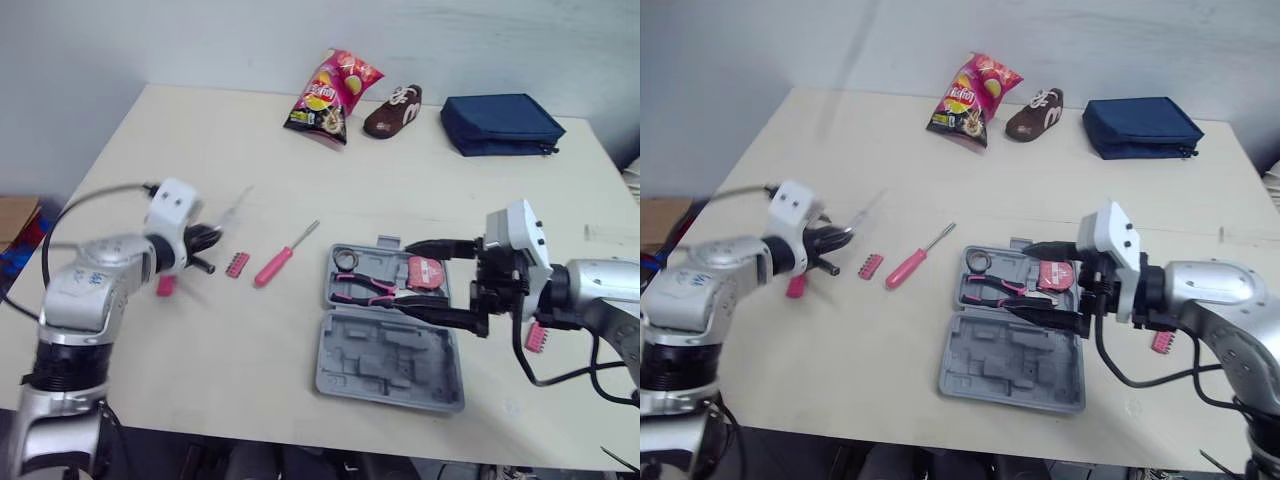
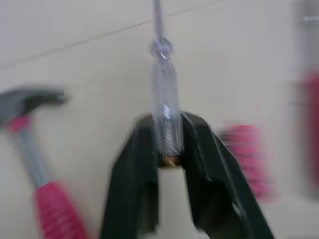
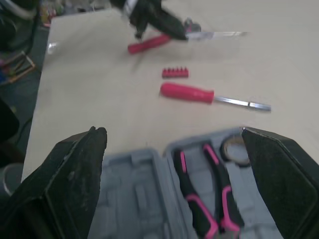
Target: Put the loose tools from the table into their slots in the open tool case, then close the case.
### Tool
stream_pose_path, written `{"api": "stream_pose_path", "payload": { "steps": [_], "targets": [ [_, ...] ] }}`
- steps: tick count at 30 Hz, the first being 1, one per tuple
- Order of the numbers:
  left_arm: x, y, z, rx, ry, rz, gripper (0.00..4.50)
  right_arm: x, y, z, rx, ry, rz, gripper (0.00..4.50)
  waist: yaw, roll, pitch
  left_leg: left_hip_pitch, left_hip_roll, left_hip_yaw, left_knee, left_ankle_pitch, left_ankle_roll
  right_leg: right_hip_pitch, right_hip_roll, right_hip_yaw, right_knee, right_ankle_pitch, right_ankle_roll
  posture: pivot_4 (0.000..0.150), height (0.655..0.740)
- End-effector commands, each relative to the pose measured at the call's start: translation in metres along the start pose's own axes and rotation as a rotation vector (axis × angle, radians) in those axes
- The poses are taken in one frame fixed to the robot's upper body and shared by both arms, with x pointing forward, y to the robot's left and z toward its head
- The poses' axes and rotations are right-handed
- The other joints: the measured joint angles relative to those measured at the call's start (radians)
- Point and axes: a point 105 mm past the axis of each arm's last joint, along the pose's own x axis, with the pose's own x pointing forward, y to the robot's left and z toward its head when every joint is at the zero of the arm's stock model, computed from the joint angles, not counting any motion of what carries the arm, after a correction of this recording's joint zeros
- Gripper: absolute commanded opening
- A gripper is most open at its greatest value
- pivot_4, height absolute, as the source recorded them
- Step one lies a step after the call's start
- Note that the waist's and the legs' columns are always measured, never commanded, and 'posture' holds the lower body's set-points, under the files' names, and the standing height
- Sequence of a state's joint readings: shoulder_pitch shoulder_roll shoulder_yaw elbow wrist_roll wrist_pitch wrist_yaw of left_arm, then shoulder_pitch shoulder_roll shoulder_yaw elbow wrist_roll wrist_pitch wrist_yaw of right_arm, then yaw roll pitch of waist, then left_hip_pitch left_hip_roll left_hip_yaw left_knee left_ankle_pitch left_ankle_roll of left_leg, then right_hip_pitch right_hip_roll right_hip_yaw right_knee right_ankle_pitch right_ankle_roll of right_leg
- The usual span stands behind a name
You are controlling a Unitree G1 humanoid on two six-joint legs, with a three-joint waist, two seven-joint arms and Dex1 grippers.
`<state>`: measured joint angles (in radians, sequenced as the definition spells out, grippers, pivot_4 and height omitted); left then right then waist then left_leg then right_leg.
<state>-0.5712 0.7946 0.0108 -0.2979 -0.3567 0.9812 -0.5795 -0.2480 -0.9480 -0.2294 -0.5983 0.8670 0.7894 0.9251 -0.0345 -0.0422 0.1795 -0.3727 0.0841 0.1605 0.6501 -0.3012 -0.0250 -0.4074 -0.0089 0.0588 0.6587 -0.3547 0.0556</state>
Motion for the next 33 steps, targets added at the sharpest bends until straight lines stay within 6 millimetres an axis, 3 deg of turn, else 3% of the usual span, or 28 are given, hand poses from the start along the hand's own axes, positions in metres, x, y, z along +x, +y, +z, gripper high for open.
{"api": "stream_pose_path", "payload": {
  "steps": [1, 3, 6, 11, 19, 33],
  "targets": [
    [0.000, -0.069, 0.018, 0.205, -0.011, -0.393, 0.06, -0.016, 0.016, -0.004, -0.009, 0.065, 0.017, 4.50, 0.006, 0.002, -0.001, 0.000, 0.000, 0.001, -0.001, 0.000, 0.000, 0.000, 0.000, 0.000, 0.000, 0.000, 0.000, 0.150, 0.7400],
    [0.006, -0.099, 0.026, 0.239, -0.008, -0.570, 0.06, -0.027, 0.024, -0.017, 0.015, 0.140, 0.011, 4.50, 0.012, 0.003, 0.000, 0.001, -0.001, 0.001, -0.001, 0.000, 0.000, 0.000, 0.000, 0.001, 0.000, 0.000, 0.001, 0.150, 0.7400],
    [0.013, -0.129, 0.027, 0.261, 0.051, -0.764, 0.06, -0.038, 0.018, -0.026, 0.026, 0.188, -0.073, 4.50, 0.006, 0.002, 0.000, 0.000, -0.001, -0.001, 0.003, 0.001, 0.001, 0.001, 0.001, 0.001, 0.002, 0.000, 0.001, 0.150, 0.7400],
    [0.018, -0.154, 0.018, 0.337, 0.187, -0.914, 0.06, -0.049, 0.029, -0.039, 0.086, 0.237, -0.101, 4.50, -0.019, 0.002, 0.000, 0.004, -0.002, -0.001, 0.002, 0.003, 0.002, 0.004, 0.002, 0.003, 0.003, 0.001, 0.003, 0.150, 0.7400],
    [0.052, -0.163, 0.013, 0.365, 0.262, -0.842, 0.06, -0.047, 0.041, -0.044, 0.128, 0.223, -0.137, 4.50, -0.017, 0.002, 0.000, 0.002, -0.002, -0.006, 0.003, 0.004, 0.001, 0.005, 0.003, 0.002, 0.003, 0.001, 0.003, 0.150, 0.7400],
    [0.067, -0.165, 0.013, 0.465, 0.234, -0.828, 0.06, -0.047, 0.038, -0.038, 0.123, 0.177, -0.196, 4.50, -0.012, 0.002, 0.000, 0.002, -0.002, -0.007, 0.003, 0.004, 0.001, 0.006, 0.003, 0.002, 0.003, 0.001, 0.003, 0.150, 0.7400]
  ]
}}
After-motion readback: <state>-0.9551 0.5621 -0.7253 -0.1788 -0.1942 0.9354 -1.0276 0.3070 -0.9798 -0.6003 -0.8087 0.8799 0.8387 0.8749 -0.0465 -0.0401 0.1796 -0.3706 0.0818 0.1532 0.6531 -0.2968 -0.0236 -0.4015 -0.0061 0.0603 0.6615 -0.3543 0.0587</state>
